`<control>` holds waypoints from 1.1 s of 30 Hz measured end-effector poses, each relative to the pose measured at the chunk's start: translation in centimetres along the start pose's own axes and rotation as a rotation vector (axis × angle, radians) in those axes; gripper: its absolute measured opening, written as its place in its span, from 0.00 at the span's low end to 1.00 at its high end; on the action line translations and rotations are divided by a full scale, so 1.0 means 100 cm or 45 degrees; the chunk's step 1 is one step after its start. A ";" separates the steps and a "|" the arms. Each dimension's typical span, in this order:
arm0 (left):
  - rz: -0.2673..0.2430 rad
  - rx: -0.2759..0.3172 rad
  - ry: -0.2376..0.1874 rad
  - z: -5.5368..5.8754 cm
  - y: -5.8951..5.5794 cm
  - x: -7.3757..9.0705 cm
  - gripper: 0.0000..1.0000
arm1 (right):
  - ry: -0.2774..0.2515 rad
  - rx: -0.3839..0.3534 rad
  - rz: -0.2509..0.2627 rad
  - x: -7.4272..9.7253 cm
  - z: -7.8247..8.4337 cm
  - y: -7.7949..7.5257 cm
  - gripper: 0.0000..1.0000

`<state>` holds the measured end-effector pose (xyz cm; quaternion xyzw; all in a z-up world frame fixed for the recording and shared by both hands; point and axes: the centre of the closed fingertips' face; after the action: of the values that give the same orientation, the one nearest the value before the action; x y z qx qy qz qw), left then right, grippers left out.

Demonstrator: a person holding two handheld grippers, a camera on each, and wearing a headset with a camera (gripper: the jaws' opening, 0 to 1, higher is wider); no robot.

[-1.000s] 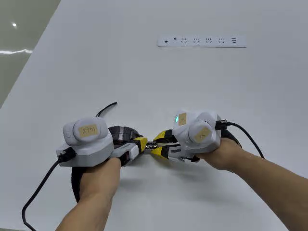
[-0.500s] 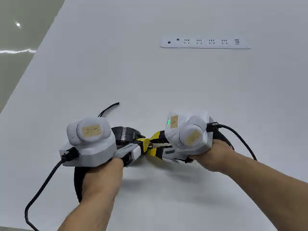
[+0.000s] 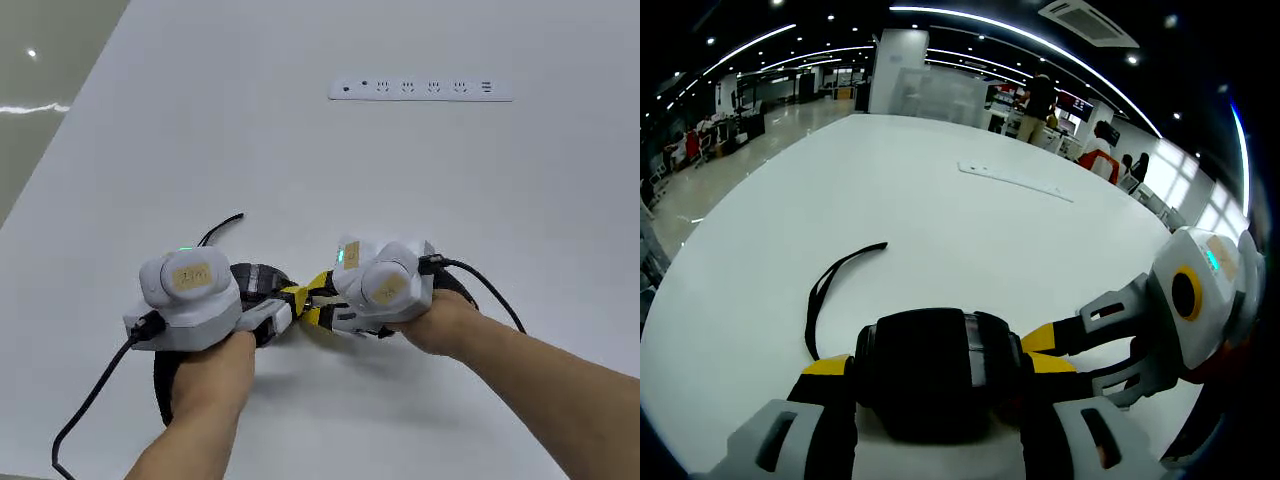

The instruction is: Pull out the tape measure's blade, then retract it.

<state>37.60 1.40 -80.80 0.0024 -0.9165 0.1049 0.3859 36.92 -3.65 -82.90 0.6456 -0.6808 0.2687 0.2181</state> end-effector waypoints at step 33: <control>0.085 -0.153 0.060 0.010 0.003 0.007 0.68 | 0.005 -0.085 0.054 0.035 0.017 0.003 0.29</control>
<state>36.38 1.51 -81.07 -0.0538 -0.9114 0.0625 0.4032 36.50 -7.38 -81.97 0.6228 -0.7026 0.2516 0.2351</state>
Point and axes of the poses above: the centre of the closed fingertips' face, and the gripper's own axes: x roughly backward along the fingers, y roughly to its left, z roughly out of its underside, and after that the axes turned 1 degree about x, right-handed
